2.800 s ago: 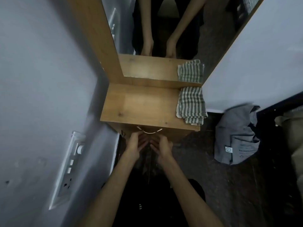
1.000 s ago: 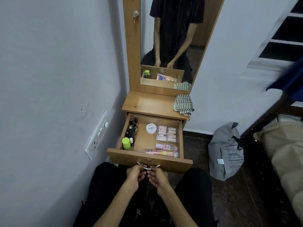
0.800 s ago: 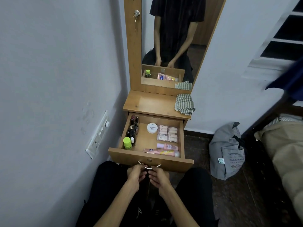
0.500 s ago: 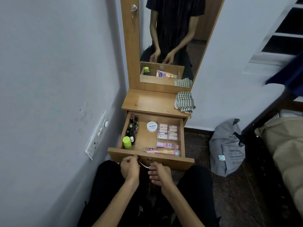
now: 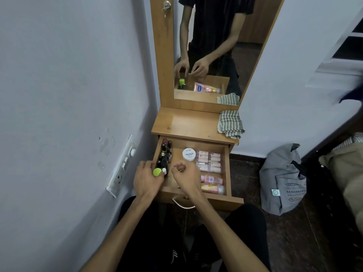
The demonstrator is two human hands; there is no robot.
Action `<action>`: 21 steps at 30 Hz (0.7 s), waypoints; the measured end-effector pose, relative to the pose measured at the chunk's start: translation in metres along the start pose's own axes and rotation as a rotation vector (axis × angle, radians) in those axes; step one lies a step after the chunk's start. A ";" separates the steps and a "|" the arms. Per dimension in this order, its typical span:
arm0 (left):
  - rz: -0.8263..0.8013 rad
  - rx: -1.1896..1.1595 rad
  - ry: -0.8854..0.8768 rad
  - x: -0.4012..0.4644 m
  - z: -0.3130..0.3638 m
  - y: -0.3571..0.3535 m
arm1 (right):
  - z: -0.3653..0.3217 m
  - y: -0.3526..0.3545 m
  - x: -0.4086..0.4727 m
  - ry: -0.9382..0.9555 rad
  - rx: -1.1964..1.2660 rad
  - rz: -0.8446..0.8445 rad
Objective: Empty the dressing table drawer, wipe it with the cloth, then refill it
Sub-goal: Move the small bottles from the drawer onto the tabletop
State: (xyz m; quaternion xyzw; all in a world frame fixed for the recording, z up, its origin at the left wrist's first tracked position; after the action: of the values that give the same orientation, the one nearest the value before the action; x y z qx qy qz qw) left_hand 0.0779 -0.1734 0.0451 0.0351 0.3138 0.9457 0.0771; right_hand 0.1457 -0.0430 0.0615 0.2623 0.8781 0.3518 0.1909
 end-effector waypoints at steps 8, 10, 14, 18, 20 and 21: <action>-0.072 0.115 -0.014 0.013 -0.014 -0.011 | -0.004 -0.037 0.028 0.041 -0.365 -0.041; -0.055 0.108 -0.016 0.013 -0.017 -0.011 | -0.004 -0.045 0.030 0.038 -0.404 -0.045; -0.056 0.108 -0.043 0.014 -0.022 -0.010 | -0.002 -0.052 0.035 0.011 -0.391 -0.049; -0.055 0.077 -0.053 0.015 -0.027 -0.009 | -0.005 -0.054 0.040 0.016 -0.375 -0.043; -0.052 0.061 -0.052 0.016 -0.028 -0.007 | -0.007 -0.055 0.040 0.030 -0.371 -0.048; -0.055 0.058 -0.053 0.016 -0.029 -0.007 | -0.007 -0.054 0.040 0.033 -0.371 -0.045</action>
State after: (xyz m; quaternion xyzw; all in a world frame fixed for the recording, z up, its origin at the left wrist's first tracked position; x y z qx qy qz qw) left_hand 0.0599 -0.1824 0.0185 0.0538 0.3395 0.9326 0.1103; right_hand 0.0928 -0.0566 0.0215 0.1971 0.8068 0.5075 0.2295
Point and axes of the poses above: each hand's wrist, its own x-axis towards the middle knuckle, its own y-axis out of the back of the hand, z = x × y, the point moved 1 cm from there along x, towards the middle knuckle, and after that the axes turned 15 degrees about -x, right-handed, at the moved point
